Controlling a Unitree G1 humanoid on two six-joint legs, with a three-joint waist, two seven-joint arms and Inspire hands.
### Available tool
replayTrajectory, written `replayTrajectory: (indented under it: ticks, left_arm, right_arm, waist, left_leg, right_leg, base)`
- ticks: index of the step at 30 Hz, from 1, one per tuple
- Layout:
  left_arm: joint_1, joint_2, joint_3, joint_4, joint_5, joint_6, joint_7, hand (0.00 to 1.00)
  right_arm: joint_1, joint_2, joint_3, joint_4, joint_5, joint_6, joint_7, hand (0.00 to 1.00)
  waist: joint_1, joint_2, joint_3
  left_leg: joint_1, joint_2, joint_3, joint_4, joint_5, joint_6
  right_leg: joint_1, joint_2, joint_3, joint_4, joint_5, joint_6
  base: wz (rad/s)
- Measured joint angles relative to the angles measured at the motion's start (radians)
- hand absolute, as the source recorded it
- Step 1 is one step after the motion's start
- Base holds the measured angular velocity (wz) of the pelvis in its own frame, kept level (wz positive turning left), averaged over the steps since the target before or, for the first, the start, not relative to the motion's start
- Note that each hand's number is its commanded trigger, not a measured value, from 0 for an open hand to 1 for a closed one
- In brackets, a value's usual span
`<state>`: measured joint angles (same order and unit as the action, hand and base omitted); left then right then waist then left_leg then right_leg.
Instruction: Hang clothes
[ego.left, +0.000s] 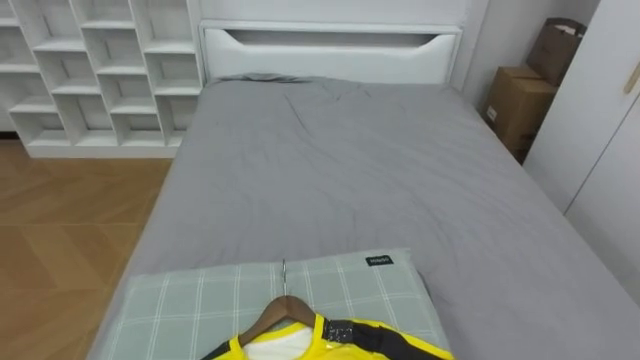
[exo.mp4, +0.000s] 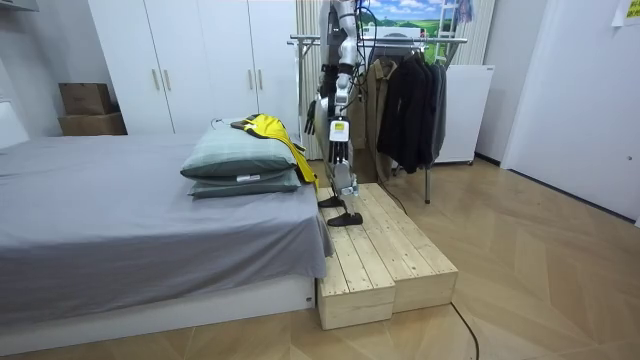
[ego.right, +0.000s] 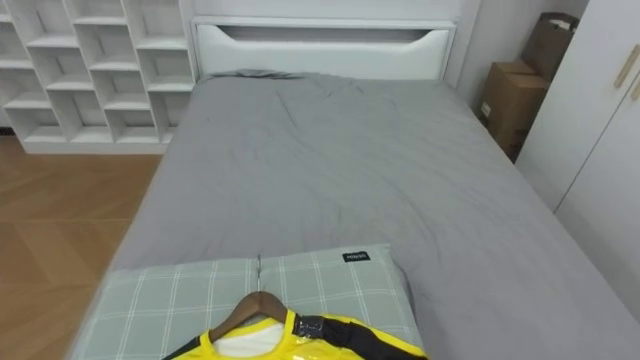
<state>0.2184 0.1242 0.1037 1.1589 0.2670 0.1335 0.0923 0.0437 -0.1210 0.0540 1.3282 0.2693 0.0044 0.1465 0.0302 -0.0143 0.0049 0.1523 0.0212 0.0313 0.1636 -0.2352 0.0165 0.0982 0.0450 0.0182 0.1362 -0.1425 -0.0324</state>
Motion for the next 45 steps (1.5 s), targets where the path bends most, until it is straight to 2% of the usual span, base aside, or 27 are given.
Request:
replayTrajectory:
  ticks: [3, 5, 9, 12, 17, 20, 22, 25, 30, 36, 44, 45]
  left_arm:
    - [0.004, 0.0, 0.032, -0.028, 0.001, -0.011, 0.042, 0.0]
    - [0.003, 0.0, 0.056, -0.053, 0.003, -0.015, 0.074, 0.0]
    - [-0.013, 0.004, 0.133, -0.102, 0.021, -0.069, 0.194, 0.0]
    - [-0.024, 0.019, 0.139, -0.109, 0.054, -0.096, 0.283, 0.0]
    - [-0.069, 0.031, 0.14, -0.111, 0.099, -0.109, 0.402, 0.0]
    - [-0.067, 0.03, 0.136, -0.175, 0.117, -0.114, 0.46, 0.0]
    - [-0.069, 0.03, 0.126, -0.225, 0.162, -0.121, 0.51, 0.0]
    - [-0.071, 0.03, 0.124, -0.28, 0.228, -0.139, 0.561, 0.0]
    - [-0.071, 0.029, 0.073, -0.32, 0.285, -0.14, 0.613, 0.0]
    - [-0.071, 0.029, 0.032, -0.327, 0.296, -0.148, 0.625, 0.0]
    - [-0.071, 0.034, -0.032, -0.412, 0.302, -0.159, 0.633, 0.0]
    - [-0.071, 0.036, -0.038, -0.415, 0.328, -0.164, 0.634, 0.0]
  right_arm:
    - [0.004, -0.001, 0.001, -0.001, 0.004, -0.001, -0.003, 0.0]
    - [0.007, 0.0, 0.002, -0.001, 0.006, -0.002, -0.004, 0.0]
    - [0.013, -0.002, -0.018, -0.005, -0.006, -0.004, -0.007, 0.0]
    - [0.019, -0.006, -0.019, -0.014, -0.006, -0.004, -0.022, 0.0]
    - [0.017, -0.01, -0.028, -0.012, -0.013, -0.004, -0.035, 0.0]
    - [0.017, -0.012, -0.033, -0.019, -0.014, -0.004, -0.044, 0.0]
    - [0.022, -0.017, -0.033, -0.036, -0.023, -0.004, -0.053, 0.0]
    - [0.027, -0.025, -0.032, -0.051, -0.035, -0.004, -0.062, 0.0]
    - [0.025, -0.026, -0.032, -0.051, -0.035, -0.003, -0.065, 0.0]
    - [0.021, -0.026, -0.033, -0.05, -0.035, -0.003, -0.068, 0.0]
    - [0.02, -0.029, -0.032, -0.052, -0.036, -0.003, -0.045, 0.0]
    - [0.02, -0.031, -0.032, -0.052, -0.036, -0.003, -0.039, 0.0]
  waist:
    - [0.001, 0.001, -0.0041]
    - [0.005, 0.001, -0.0037]
    - [0.003, 0.002, -0.0032]
    - [0.0, 0.01, -0.0035]
    - [-0.006, 0.022, -0.0035]
    - [-0.019, 0.029, -0.0056]
    - [-0.024, 0.038, -0.0099]
    - [-0.027, 0.046, -0.0107]
    - [-0.038, 0.042, -0.0106]
    - [-0.055, 0.034, -0.0096]
    - [-0.062, 0.023, -0.006]
    - [-0.065, 0.022, -0.0056]
  left_leg:
    - [0.002, 0.0, 0.0, 0.0, 0.0, 0.0]
    - [0.012, 0.0, -0.002, -0.001, 0.0, 0.0]
    - [0.023, 0.0, 0.002, -0.011, 0.0, 0.0]
    - [0.031, 0.001, 0.005, -0.014, 0.0, 0.0]
    - [0.031, 0.001, 0.003, -0.015, 0.0, 0.0]
    - [0.024, 0.001, 0.002, -0.015, 0.0, 0.0]
    - [0.019, 0.001, 0.003, -0.015, 0.0, 0.0]
    - [0.018, 0.001, 0.009, -0.015, 0.0, 0.0]
    - [0.018, 0.001, 0.01, -0.016, 0.0, 0.0]
    - [0.022, 0.001, 0.015, -0.018, 0.0, 0.0]
    - [0.032, 0.002, 0.022, -0.015, 0.0, 0.0]
    - [0.033, 0.002, 0.023, -0.015, 0.0, 0.0]
  right_leg:
    - [0.002, 0.0, 0.001, 0.0, 0.0, 0.0]
    - [0.009, 0.001, 0.002, 0.0, 0.0, 0.0]
    - [0.016, 0.002, 0.004, 0.001, 0.0, 0.0]
    - [0.024, 0.003, 0.006, 0.001, 0.0, 0.0]
    - [0.021, 0.003, 0.004, 0.0, 0.0, 0.0]
    - [0.015, 0.002, -0.002, 0.0, 0.0, 0.0]
    - [0.007, 0.002, -0.002, 0.003, 0.0, 0.0]
    - [0.004, 0.002, 0.002, 0.005, 0.0, 0.0]
    - [0.004, 0.002, 0.003, 0.004, 0.0, 0.0]
    - [-0.003, 0.003, 0.008, 0.012, 0.0, 0.0]
    - [-0.001, 0.004, 0.017, 0.022, -0.001, 0.001]
    - [-0.001, 0.004, 0.018, 0.022, -0.001, 0.001]
  base:
    - [0.0]
    - [0.0]
    - [-0.01]
    - [-0.03]
    - [0.0]
    - [0.0]
    - [-0.03]
    - [-0.04]
    - [0.0]
    - [-0.02]
    - [-0.03]
    - [-0.04]
